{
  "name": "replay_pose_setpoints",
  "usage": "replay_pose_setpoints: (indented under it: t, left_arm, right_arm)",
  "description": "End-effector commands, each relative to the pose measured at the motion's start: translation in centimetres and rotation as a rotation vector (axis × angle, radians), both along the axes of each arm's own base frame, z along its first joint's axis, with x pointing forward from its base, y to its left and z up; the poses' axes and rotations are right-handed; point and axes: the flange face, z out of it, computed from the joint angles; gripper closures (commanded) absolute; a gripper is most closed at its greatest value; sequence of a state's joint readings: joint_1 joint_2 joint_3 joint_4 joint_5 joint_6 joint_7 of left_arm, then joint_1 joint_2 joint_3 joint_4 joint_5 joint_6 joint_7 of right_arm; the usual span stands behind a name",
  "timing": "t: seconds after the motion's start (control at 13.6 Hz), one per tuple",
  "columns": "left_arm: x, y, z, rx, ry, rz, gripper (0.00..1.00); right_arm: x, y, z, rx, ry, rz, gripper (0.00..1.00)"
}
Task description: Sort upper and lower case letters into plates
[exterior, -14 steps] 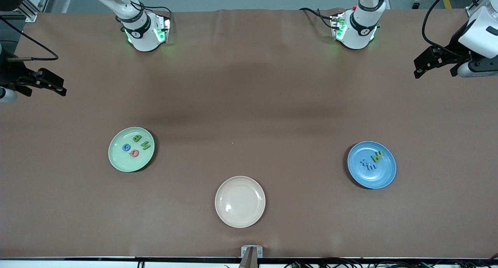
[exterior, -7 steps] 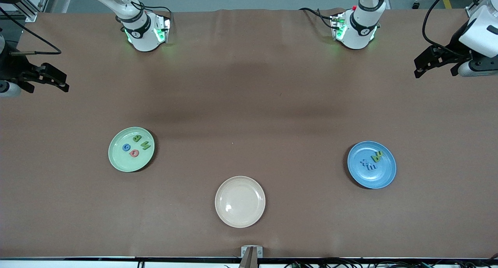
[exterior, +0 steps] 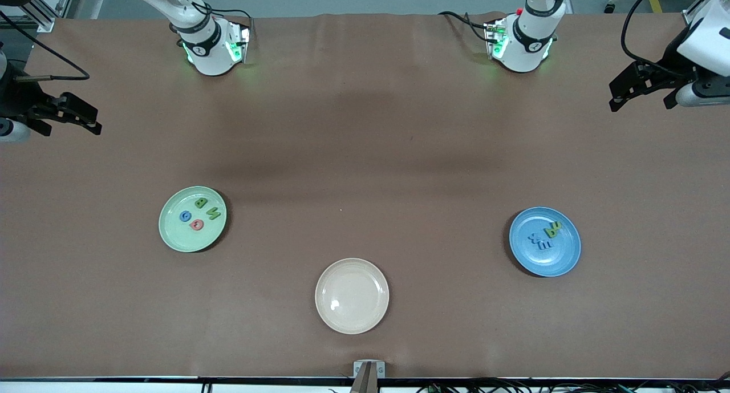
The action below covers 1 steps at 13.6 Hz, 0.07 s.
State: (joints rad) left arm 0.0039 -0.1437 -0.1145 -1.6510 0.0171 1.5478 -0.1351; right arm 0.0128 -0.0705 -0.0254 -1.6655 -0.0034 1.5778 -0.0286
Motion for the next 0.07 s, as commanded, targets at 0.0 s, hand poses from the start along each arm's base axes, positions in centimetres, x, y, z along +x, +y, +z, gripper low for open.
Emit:
replay_pose_setpoints:
  t: [0.0]
  left_arm:
    - [-0.02, 0.03, 1.27, -0.015, 0.017, -0.022, 0.00]
  right_arm:
    - [-1.03, -0.22, 0.21, 0.026, -0.010, -0.015, 0.00]
